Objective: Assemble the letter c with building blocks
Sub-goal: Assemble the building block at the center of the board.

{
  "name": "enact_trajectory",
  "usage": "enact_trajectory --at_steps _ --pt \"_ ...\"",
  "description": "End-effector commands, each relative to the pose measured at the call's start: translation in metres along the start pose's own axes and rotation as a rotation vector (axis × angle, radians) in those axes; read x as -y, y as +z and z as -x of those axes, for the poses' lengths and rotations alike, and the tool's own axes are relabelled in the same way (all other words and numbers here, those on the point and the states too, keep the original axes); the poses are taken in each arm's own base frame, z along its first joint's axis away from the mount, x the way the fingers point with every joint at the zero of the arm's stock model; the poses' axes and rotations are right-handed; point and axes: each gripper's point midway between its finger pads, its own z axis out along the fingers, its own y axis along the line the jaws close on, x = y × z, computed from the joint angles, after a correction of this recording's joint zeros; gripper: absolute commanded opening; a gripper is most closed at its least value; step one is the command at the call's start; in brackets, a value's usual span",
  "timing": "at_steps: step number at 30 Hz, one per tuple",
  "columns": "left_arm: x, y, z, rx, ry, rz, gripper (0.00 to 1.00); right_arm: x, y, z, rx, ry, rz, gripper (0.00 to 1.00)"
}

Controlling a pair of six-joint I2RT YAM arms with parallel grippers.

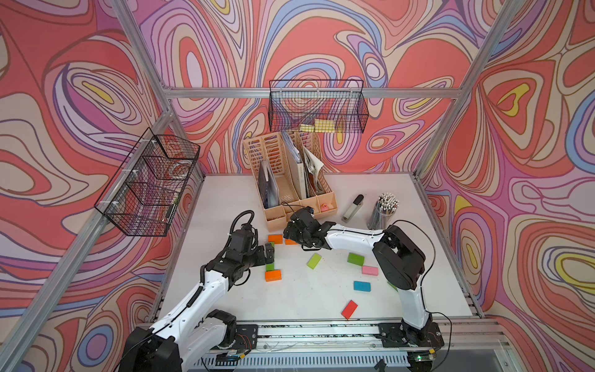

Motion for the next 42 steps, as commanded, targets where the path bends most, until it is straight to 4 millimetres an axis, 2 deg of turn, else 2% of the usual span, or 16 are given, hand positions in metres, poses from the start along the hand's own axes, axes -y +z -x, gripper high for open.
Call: enact_trajectory --at_steps 1,42 --pt "-0.0041 0.0019 -0.0068 -0.019 0.009 0.016 0.99 0.0105 0.0095 -0.0057 -0.017 0.01 -0.015 0.82" --pt "-0.0049 0.0006 -0.0065 -0.016 0.009 0.021 0.99 0.0051 0.0112 -0.0044 -0.016 0.06 0.041 0.82"
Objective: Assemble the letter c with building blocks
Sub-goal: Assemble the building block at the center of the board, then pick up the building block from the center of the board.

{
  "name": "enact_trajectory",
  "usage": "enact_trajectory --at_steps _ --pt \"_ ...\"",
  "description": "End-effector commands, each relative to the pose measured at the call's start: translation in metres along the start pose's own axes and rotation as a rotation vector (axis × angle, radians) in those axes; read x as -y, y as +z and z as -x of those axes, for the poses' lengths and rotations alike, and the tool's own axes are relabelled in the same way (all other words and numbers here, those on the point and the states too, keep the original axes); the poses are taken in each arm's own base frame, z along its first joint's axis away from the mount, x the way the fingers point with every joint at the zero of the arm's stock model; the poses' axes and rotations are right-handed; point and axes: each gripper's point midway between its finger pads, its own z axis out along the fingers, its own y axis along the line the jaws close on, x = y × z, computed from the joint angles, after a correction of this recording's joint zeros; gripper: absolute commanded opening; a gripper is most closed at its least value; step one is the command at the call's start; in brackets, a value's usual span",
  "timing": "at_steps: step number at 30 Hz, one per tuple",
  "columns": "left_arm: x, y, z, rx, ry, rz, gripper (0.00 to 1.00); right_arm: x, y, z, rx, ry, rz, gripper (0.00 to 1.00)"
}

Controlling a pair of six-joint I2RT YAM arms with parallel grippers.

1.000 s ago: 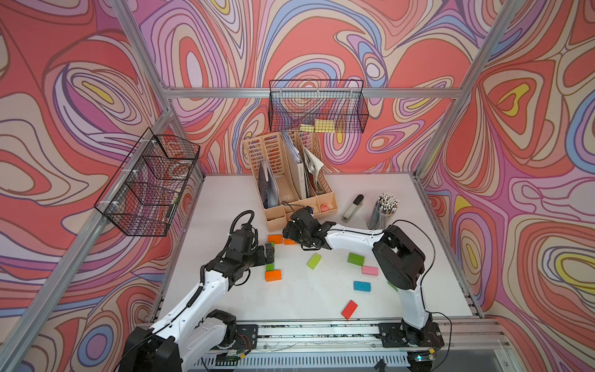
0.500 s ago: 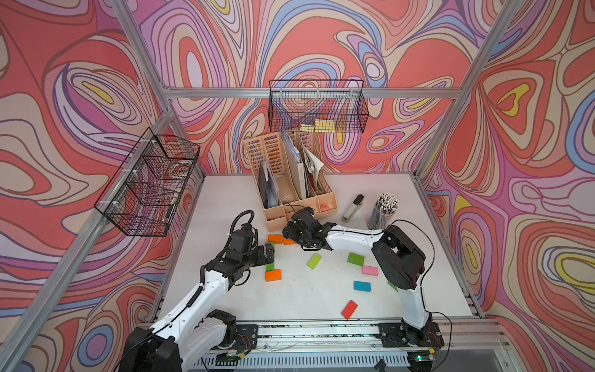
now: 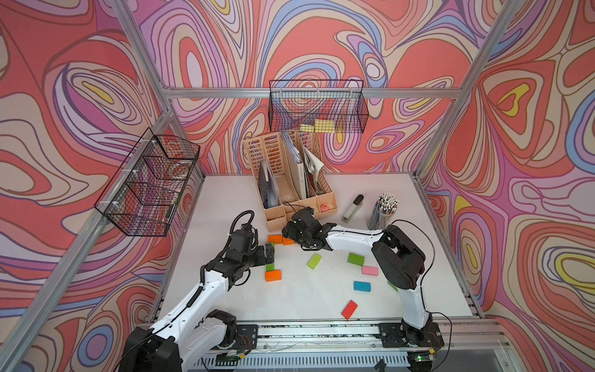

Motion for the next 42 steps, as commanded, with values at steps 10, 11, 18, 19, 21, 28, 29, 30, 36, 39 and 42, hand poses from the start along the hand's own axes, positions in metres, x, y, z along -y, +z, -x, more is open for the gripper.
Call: enact_trajectory --at_steps 10,11,18,19,21,28,29,30,36,39,42 --pt "-0.005 -0.001 -0.006 -0.01 0.014 0.023 1.0 0.019 -0.011 0.007 0.038 -0.058 -0.092 0.81" --pt "-0.005 -0.001 -0.005 -0.008 0.016 0.022 1.0 0.018 -0.016 0.01 0.042 -0.081 -0.098 0.81" --pt "-0.001 -0.004 -0.006 -0.01 0.035 -0.001 0.99 0.023 -0.059 0.018 0.046 -0.255 -0.177 0.79" --pt "0.0 -0.004 -0.006 -0.01 0.039 -0.009 0.99 0.023 -0.066 0.019 0.042 -0.281 -0.174 0.79" --pt "0.005 -0.005 -0.006 -0.011 0.05 -0.033 0.99 0.027 -0.08 0.018 0.032 -0.316 -0.194 0.78" --pt "0.008 -0.013 -0.001 0.02 0.06 -0.051 1.0 0.048 -0.13 0.016 -0.036 -0.379 -0.255 0.79" --pt "0.007 -0.014 0.0 0.026 0.061 -0.045 0.99 0.055 -0.136 0.017 -0.047 -0.375 -0.28 0.79" --pt "0.006 -0.015 0.001 0.032 0.06 -0.04 0.99 0.062 -0.143 0.018 -0.056 -0.359 -0.302 0.78" --pt "0.009 -0.019 0.002 0.042 0.058 -0.059 0.99 0.099 -0.177 0.018 -0.05 -0.251 -0.428 0.81" --pt "0.011 -0.021 0.005 0.06 0.059 -0.065 1.0 0.118 -0.187 0.009 -0.071 -0.205 -0.484 0.87" --pt "0.004 -0.012 -0.01 0.016 0.058 -0.051 0.99 0.134 -0.192 0.0 -0.094 -0.152 -0.515 0.93"
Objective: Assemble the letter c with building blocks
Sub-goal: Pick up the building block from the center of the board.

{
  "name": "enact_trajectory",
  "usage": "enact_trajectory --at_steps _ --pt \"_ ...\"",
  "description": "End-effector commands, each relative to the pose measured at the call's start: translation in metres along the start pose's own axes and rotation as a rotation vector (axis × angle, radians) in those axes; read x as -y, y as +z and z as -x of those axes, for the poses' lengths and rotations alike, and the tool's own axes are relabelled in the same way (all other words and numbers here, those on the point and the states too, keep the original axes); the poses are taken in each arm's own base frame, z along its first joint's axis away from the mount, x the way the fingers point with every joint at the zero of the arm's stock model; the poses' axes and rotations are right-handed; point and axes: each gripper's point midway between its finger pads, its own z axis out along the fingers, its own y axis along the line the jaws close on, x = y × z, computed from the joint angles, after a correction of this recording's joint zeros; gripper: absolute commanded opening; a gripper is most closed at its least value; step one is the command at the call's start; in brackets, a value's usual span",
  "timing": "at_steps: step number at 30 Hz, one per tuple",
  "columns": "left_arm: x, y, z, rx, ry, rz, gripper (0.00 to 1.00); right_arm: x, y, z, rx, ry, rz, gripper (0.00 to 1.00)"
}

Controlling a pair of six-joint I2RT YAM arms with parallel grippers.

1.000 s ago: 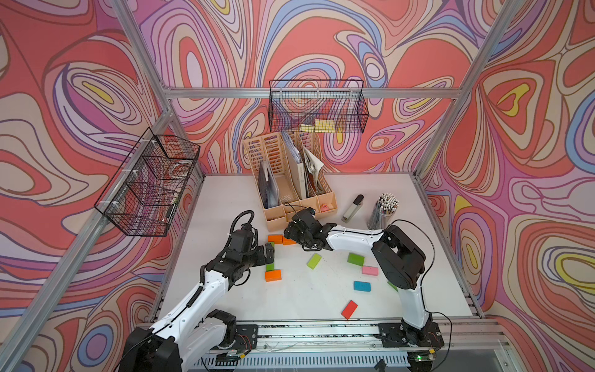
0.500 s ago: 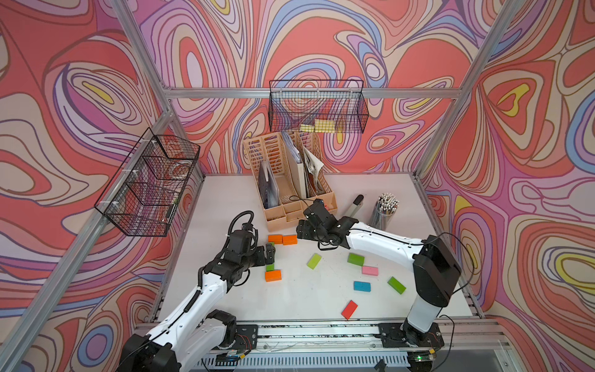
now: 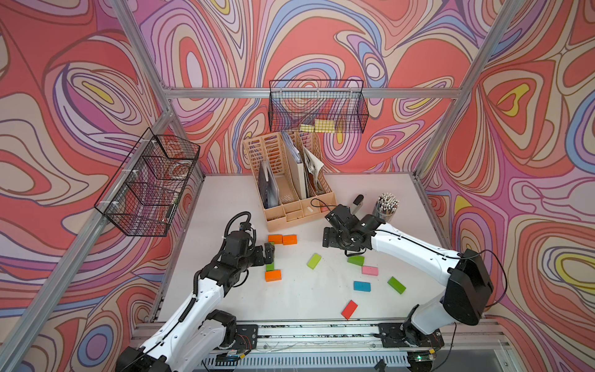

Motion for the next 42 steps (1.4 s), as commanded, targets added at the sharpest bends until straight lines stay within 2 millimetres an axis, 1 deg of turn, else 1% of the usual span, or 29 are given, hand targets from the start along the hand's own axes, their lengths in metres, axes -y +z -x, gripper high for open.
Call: enact_trajectory --at_steps 1,6,9,14,17,19,22,25,28,31,34,42 --pt "-0.006 0.006 -0.02 -0.061 0.007 0.008 1.0 0.031 0.0 -0.019 -0.055 0.074 -0.088 0.93" --pt "-0.004 0.01 -0.022 -0.085 0.006 -0.002 0.99 0.056 0.004 -0.028 -0.082 0.124 -0.147 0.94" --pt "-0.007 0.014 -0.026 -0.094 0.005 0.01 1.0 0.068 0.009 -0.031 -0.098 0.166 -0.154 0.92" --pt "-0.003 0.023 -0.029 -0.135 0.004 -0.004 1.0 0.081 0.015 -0.034 -0.113 0.201 -0.159 0.91" --pt "-0.002 0.03 -0.033 -0.161 0.002 -0.013 0.99 0.084 0.018 -0.03 -0.108 0.224 -0.137 0.86" --pt "-0.003 0.033 -0.036 -0.176 -0.001 -0.011 1.0 0.085 0.022 -0.027 -0.111 0.238 -0.123 0.86" --pt "-0.004 0.036 -0.04 -0.195 0.004 -0.009 0.99 0.087 0.028 -0.023 -0.119 0.239 -0.121 0.88" --pt "-0.007 0.036 -0.039 -0.189 0.002 0.006 1.0 0.089 0.035 -0.024 -0.132 0.246 -0.125 0.93" --pt "-0.007 0.035 -0.036 -0.175 0.005 0.012 1.0 0.092 0.042 -0.024 -0.139 0.242 -0.122 0.93" --pt "-0.007 0.032 -0.031 -0.151 0.005 0.015 0.99 0.093 0.047 -0.025 -0.146 0.214 -0.12 0.89" --pt "-0.007 0.03 -0.029 -0.139 0.006 0.015 0.99 0.094 0.053 -0.024 -0.148 0.186 -0.116 0.88" --pt "-0.009 0.034 -0.034 -0.161 0.009 0.025 0.99 0.097 0.064 -0.024 -0.172 0.17 -0.121 0.86"
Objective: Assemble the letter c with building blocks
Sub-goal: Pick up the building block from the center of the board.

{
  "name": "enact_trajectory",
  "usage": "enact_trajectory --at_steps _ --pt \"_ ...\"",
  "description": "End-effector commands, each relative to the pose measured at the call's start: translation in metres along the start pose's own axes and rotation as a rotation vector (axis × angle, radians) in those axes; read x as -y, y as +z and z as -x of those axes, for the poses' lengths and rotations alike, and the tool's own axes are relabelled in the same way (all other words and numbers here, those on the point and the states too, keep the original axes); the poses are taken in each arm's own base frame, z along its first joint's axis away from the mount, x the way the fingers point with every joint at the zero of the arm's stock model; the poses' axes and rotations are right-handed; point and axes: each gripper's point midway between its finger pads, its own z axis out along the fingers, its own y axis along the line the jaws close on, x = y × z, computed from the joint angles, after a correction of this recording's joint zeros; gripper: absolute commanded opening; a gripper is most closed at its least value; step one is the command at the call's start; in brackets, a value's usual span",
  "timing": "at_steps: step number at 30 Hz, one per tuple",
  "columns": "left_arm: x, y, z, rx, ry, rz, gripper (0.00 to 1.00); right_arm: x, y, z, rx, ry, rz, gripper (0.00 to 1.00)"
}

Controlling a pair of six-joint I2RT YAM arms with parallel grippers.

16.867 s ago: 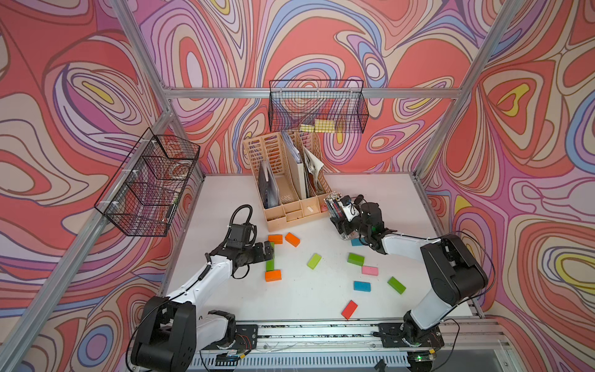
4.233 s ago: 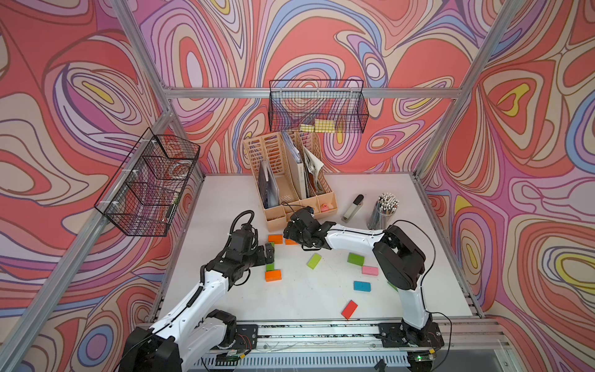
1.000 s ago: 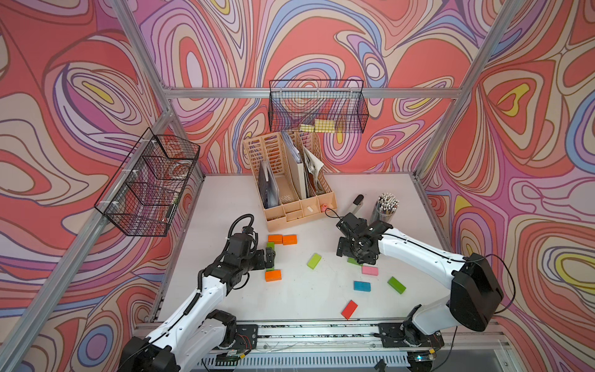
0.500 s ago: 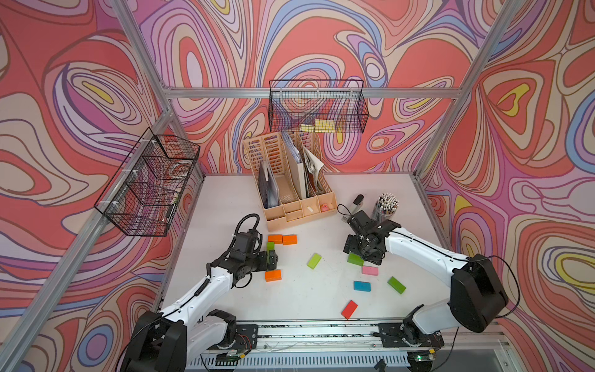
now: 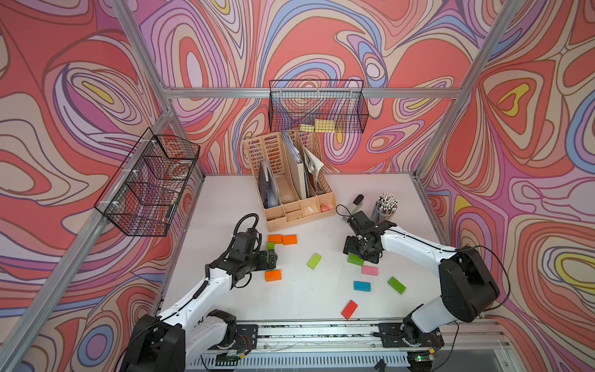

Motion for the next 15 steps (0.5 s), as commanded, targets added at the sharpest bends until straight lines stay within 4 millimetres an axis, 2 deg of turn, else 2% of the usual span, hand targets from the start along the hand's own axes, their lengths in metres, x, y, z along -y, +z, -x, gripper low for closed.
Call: enact_trajectory --at_steps 1,12,15 --pt "0.0016 0.0 0.006 0.02 0.018 0.003 0.99 0.004 0.0077 -0.001 -0.017 -0.014 -0.013 0.85" --pt "0.0017 0.0002 0.0058 0.017 0.022 0.002 0.99 0.0079 0.0146 -0.0076 -0.042 -0.053 -0.015 0.81" --pt "0.0019 -0.0015 0.0061 0.023 0.024 0.001 1.0 0.0063 0.0164 -0.0082 -0.044 -0.062 -0.007 0.73"
